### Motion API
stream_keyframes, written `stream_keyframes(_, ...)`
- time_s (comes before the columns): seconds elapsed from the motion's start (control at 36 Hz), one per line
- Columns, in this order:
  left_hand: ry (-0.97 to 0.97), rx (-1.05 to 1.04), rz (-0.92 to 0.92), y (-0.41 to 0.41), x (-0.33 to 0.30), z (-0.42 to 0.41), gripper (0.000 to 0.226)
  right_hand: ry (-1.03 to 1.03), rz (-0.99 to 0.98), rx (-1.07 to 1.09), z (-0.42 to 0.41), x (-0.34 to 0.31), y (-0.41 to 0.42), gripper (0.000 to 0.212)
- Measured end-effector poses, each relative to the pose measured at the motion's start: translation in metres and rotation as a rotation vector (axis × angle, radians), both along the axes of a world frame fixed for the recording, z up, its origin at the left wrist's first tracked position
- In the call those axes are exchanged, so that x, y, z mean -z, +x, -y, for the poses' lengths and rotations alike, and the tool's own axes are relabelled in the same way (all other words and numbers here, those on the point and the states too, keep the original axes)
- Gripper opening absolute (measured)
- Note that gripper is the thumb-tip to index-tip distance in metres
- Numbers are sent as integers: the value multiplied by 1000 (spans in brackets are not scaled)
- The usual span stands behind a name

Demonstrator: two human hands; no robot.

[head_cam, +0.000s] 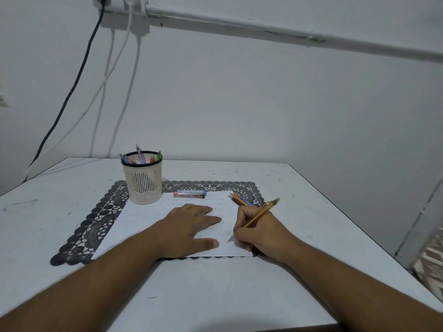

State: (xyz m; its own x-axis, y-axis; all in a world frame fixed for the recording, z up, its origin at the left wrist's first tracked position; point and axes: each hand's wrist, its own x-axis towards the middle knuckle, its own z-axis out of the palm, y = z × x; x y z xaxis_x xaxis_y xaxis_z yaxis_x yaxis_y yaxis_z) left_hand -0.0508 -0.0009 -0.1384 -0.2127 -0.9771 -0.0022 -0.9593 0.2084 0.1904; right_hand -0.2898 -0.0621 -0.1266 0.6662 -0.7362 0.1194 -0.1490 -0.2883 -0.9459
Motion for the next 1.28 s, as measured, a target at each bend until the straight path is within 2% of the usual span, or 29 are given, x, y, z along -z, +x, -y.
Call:
stream_keyframes(0.47,5,0,-8,-2,-3,-2,68,22,17,15,3,0,-5,20)
stream_keyframes(0.56,2,2,-9,-3,-3,-2,68,75,133,65,6,-3,-4,20)
stream_keyframes(0.64,5,-2,-21,-2,-3,-3,68,218,358,189,16,-5,-1,44)
stream_keyframes(0.67,4,-1,-22,-2,-3,-3,68,268,438,218,19,-7,-1,45)
stream_keyframes(0.78,5,3,-18,-3,-2,-2,68,499,742,158,29,-19,-8,26)
stream_keyframes(0.81,5,2,-19,-2,-2,-2,67,554,799,138,31,-22,-10,29)
stream_keyframes(0.89,8,-2,-19,-1,-2,-4,67,684,916,78,32,-26,-18,60)
stream_keyframes(0.97,14,-3,-19,-2,-3,-3,67,726,975,66,32,-25,-25,69)
stream_keyframes(1.17,14,-8,-32,-3,-3,-5,67,699,927,79,29,-27,-25,56)
stream_keyframes(1.28,12,-3,-14,-2,-3,-3,68,692,958,71,28,-25,-23,59)
